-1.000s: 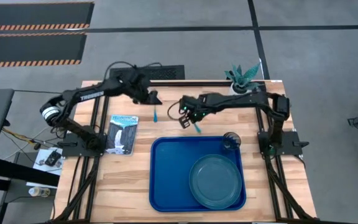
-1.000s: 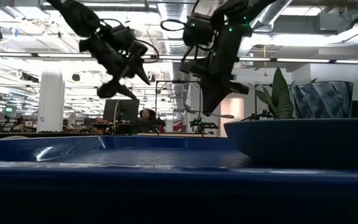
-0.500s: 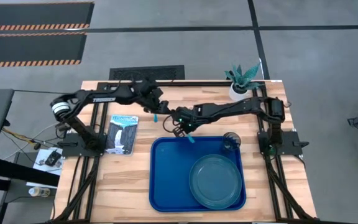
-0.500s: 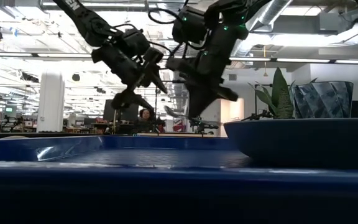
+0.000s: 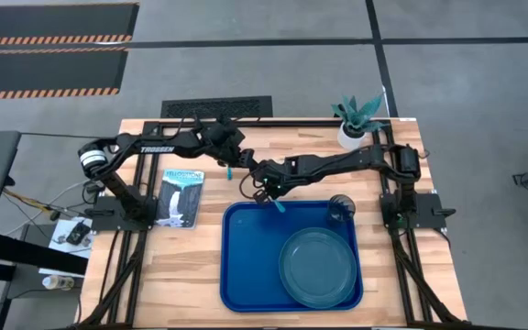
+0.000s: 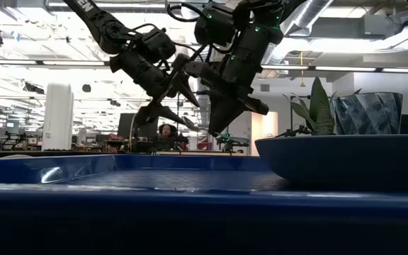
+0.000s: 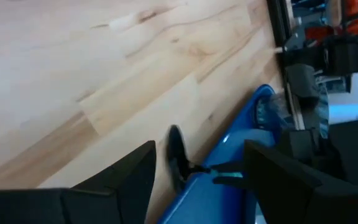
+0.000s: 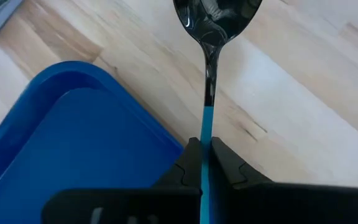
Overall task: Pick and place plate/cup/fork/spoon on tray
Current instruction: Put the blue spoon beside the blue plate on the blue tray
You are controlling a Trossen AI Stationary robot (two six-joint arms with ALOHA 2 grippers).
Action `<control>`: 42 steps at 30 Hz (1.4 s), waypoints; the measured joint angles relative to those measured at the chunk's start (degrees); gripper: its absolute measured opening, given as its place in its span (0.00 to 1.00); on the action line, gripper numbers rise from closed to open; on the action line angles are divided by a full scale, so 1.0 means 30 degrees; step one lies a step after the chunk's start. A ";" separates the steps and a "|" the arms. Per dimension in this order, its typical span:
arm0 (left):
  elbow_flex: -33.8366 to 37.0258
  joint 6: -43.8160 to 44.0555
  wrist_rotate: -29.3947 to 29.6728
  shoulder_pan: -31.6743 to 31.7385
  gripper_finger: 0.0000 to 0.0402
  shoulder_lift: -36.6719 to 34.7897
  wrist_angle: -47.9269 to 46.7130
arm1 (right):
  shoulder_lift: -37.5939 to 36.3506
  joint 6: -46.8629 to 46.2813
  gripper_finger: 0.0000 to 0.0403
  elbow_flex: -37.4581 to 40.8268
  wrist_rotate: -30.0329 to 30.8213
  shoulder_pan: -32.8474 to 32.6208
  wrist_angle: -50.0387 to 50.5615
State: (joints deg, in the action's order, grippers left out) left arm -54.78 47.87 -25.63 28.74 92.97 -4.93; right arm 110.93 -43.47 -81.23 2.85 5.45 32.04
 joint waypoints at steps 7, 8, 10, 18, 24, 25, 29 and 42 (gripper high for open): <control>0.0000 -0.0005 -0.0624 -0.0135 0.47 -0.0007 0.0110 | -0.0005 -0.0035 0.06 0.0000 -0.0087 -0.0088 0.0065; 0.0000 -0.0004 -0.0869 -0.0135 0.47 -0.0007 0.0110 | -0.0002 0.0009 0.06 0.0000 -0.0114 -0.0088 0.0121; 0.0000 -0.0004 -0.1215 -0.0135 0.46 -0.0007 0.0087 | -0.0002 0.0018 0.06 0.0000 -0.0122 -0.0105 0.0119; 0.0000 -0.0710 -0.1076 -0.0172 0.40 -0.0007 -0.1319 | -0.0007 0.0062 0.06 -0.0007 0.0042 -0.0161 0.0128; 0.0007 -0.1355 -0.0153 -0.0143 0.30 -0.0007 -0.1540 | -0.0007 0.0134 0.07 -0.0007 0.0050 -0.0168 0.0092; 0.0007 -0.1367 -0.0026 -0.0140 0.29 -0.0007 -0.1524 | -0.0007 0.0157 0.07 -0.0007 0.0045 -0.0168 0.0101; 0.0007 -0.1421 0.0155 -0.0099 0.25 -0.0007 -0.1430 | -0.0007 0.0728 0.07 -0.0007 0.0045 -0.0202 0.0085; 0.0007 -0.1578 -0.1079 -0.0077 0.23 -0.0029 -0.1149 | -0.0007 0.1051 0.07 -0.0007 0.0036 -0.0306 0.0071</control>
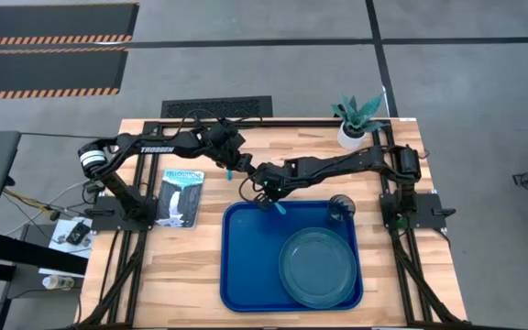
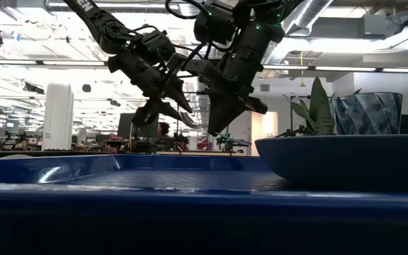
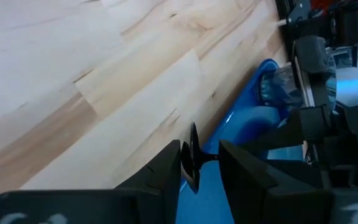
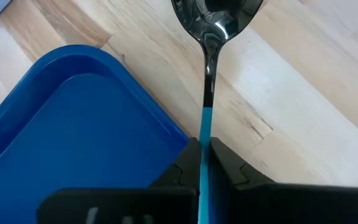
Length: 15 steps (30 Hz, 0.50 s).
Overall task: Pick and place plate/cup/fork/spoon on tray
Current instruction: Put the blue spoon beside the blue plate on the blue tray
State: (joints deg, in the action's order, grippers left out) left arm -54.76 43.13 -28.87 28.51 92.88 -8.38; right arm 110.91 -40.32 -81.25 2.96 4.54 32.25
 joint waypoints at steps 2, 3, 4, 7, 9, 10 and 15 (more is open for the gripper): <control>0.0000 0.0000 0.0069 -0.0007 0.23 0.0000 -0.0058 | 0.0000 -0.0022 0.07 0.0000 -0.0005 -0.0015 0.0011; 0.0000 0.0000 0.0238 -0.0010 0.23 0.0000 -0.0088 | 0.0000 -0.0042 0.08 0.0000 -0.0005 -0.0022 0.0007; 0.0000 -0.0001 0.0434 -0.0015 0.22 0.0000 -0.0104 | 0.0000 -0.0042 0.08 0.0000 0.0001 -0.0022 0.0007; 0.0000 -0.0013 0.0710 0.0000 0.17 0.0000 -0.0110 | 0.0000 -0.0042 0.08 0.0000 0.0037 -0.0107 0.0007; 0.0000 -0.0229 0.0709 0.0007 0.12 0.0000 -0.0110 | 0.0000 -0.0042 0.08 0.0000 0.0049 -0.0124 0.0002; 0.0000 -0.0342 0.0701 0.0004 0.10 0.0000 -0.0110 | 0.0000 -0.0052 0.08 0.0000 0.0053 -0.0140 0.0007; 0.0007 -0.0729 0.0803 0.0000 0.01 0.0000 -0.0161 | -0.0015 -0.0064 0.08 0.0000 0.0046 -0.0138 0.0008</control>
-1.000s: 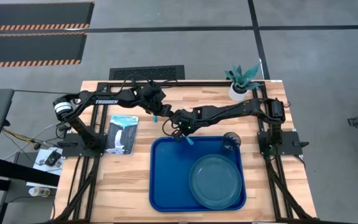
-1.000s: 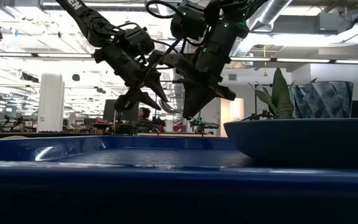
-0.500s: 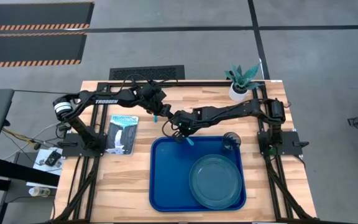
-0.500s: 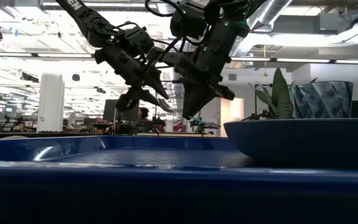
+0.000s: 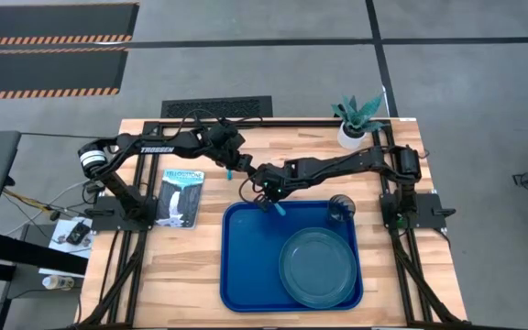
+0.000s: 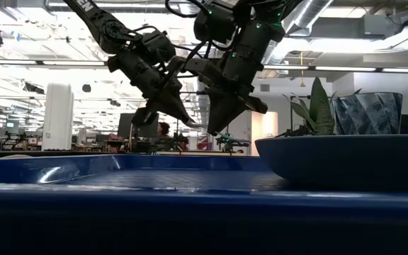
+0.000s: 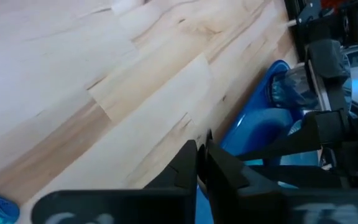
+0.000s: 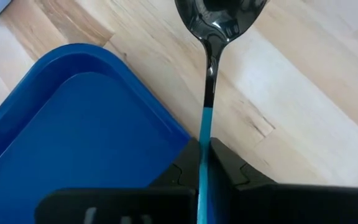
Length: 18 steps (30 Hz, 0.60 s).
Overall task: Pick and place plate/cup/fork/spoon on tray
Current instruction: Put the blue spoon beside the blue plate on the blue tray
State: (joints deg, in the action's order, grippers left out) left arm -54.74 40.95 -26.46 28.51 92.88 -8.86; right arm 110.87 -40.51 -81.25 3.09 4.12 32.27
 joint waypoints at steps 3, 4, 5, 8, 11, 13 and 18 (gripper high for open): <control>0.0000 -0.0145 0.0066 0.0007 0.01 0.0000 0.0020 | -0.0007 0.0007 0.08 0.0000 -0.0020 0.0000 -0.0003; 0.0000 -0.0318 0.0066 0.0007 0.01 0.0000 0.0014 | -0.0007 -0.0003 0.08 0.0000 -0.0012 0.0000 -0.0017; 0.0000 -0.0453 0.0073 0.0007 0.01 0.0000 0.0015 | -0.0007 -0.0104 0.09 0.0000 0.0034 0.0000 -0.0016; 0.0000 -0.1016 0.0057 0.0007 0.00 0.0000 0.0043 | -0.0007 -0.0423 0.12 0.0000 0.0328 -0.0007 0.0047; 0.0000 -0.2007 -0.0198 0.0103 0.00 0.0000 0.0117 | -0.0160 -0.0494 0.20 -0.0020 0.0321 0.0007 0.0440; 0.0000 -0.2474 -0.0673 0.0177 0.00 0.0000 0.0102 | -0.0626 -0.0294 0.26 -0.0015 0.0321 0.0007 0.0655; 0.0000 -0.3071 -0.1146 0.0205 0.00 0.0000 -0.0356 | -0.2009 0.0220 0.45 -0.0022 0.0321 0.0104 0.1194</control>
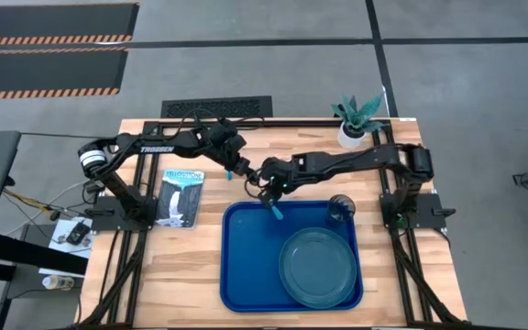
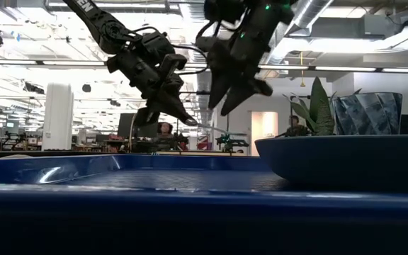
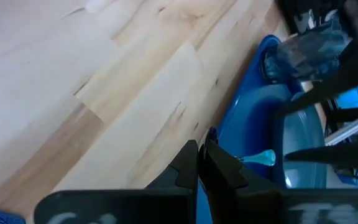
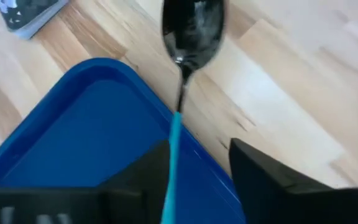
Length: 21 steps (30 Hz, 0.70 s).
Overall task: Pick and place plate/cup/fork/spoon on tray
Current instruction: Put the blue spoon beside the blue plate on the blue tray
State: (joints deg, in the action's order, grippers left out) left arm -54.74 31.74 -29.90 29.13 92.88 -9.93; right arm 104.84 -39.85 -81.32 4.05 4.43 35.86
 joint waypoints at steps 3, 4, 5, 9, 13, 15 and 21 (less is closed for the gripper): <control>0.0000 0.0003 -0.0534 0.0006 0.00 0.0000 -0.0039 | -0.1039 0.0436 0.54 0.0000 -0.0299 0.0118 0.1322; 0.0000 -0.0005 -0.0790 0.0006 0.00 0.0000 -0.0032 | -0.1459 0.0535 0.56 0.0001 -0.0644 0.0224 0.1939; 0.0000 -0.0079 -0.1111 0.0006 0.00 0.0000 -0.0039 | -0.2015 0.0715 0.58 0.0017 -0.0996 0.0322 0.2628; 0.0000 -0.1169 -0.2727 -0.0100 0.00 0.0000 -0.0038 | -0.5029 0.1011 0.60 0.0015 -0.1427 0.0597 0.5350; 0.0000 -0.2674 -0.3310 -0.0717 0.00 0.0000 -0.0061 | -0.8343 0.1151 0.60 0.0015 -0.1305 0.0948 0.7066; 0.0000 -0.3138 -0.3286 -0.1337 0.00 0.0000 0.0077 | -0.9929 0.1152 0.59 0.0015 -0.0910 0.0974 0.7334; -0.0822 -0.4570 -0.1769 -0.3954 0.00 0.0000 -0.0407 | -1.3402 0.0720 0.58 0.0000 0.1739 0.0934 0.7411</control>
State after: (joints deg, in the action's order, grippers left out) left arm -57.21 18.03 -35.20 17.27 92.88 -11.15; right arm 64.63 -37.69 -81.32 9.27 7.24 58.09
